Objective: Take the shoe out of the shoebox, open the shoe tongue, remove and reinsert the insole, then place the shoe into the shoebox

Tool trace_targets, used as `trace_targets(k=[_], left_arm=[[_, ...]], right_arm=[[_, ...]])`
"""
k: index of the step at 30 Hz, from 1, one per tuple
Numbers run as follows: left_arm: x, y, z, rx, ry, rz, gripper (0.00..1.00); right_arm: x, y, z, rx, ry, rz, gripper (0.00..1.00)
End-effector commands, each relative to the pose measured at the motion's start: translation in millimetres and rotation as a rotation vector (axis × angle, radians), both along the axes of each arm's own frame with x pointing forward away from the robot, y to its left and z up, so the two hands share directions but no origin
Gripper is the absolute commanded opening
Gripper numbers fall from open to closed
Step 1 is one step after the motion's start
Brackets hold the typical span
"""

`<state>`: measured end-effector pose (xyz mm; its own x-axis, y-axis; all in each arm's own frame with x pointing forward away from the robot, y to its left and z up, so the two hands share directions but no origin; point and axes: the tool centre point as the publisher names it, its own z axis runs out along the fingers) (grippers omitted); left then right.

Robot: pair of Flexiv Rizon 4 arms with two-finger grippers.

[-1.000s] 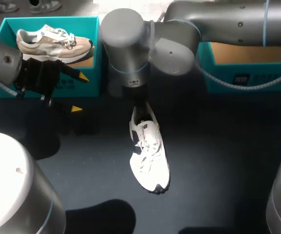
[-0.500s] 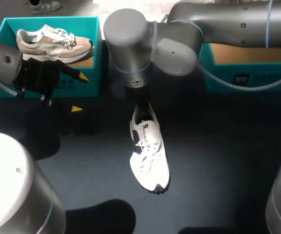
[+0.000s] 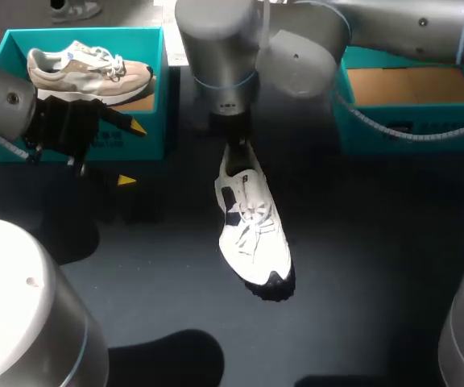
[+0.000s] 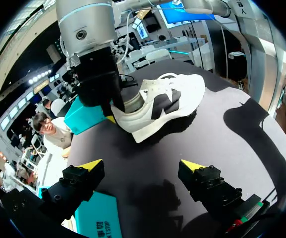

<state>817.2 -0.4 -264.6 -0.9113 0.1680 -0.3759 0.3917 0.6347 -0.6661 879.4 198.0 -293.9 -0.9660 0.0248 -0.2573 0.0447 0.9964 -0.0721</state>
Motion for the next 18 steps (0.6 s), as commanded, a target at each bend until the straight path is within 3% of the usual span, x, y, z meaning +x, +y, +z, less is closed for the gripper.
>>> trace_targets(k=[1,6,9,10,18], left_arm=[[-1.3,0,1,0.003,0.000,0.000,1.00],[-1.3,0,1,0.003,0.000,0.000,1.00],[-1.3,0,1,0.003,0.000,0.000,1.00],[-1.3,0,1,0.003,0.000,0.000,1.00],[-1.3,0,1,0.003,0.000,0.000,1.00]], right_arm=[[-8.8,-22,105,0.026,0.006,0.032,0.00],[7.4,-31,158,0.021,-0.058,0.077,0.00],[16.2,-39,173,-0.004,-0.082,0.071,0.00],[18.1,-43,176,-0.027,-0.117,0.044,0.00],[18.1,-43,176,-0.027,-0.117,0.044,0.00]])
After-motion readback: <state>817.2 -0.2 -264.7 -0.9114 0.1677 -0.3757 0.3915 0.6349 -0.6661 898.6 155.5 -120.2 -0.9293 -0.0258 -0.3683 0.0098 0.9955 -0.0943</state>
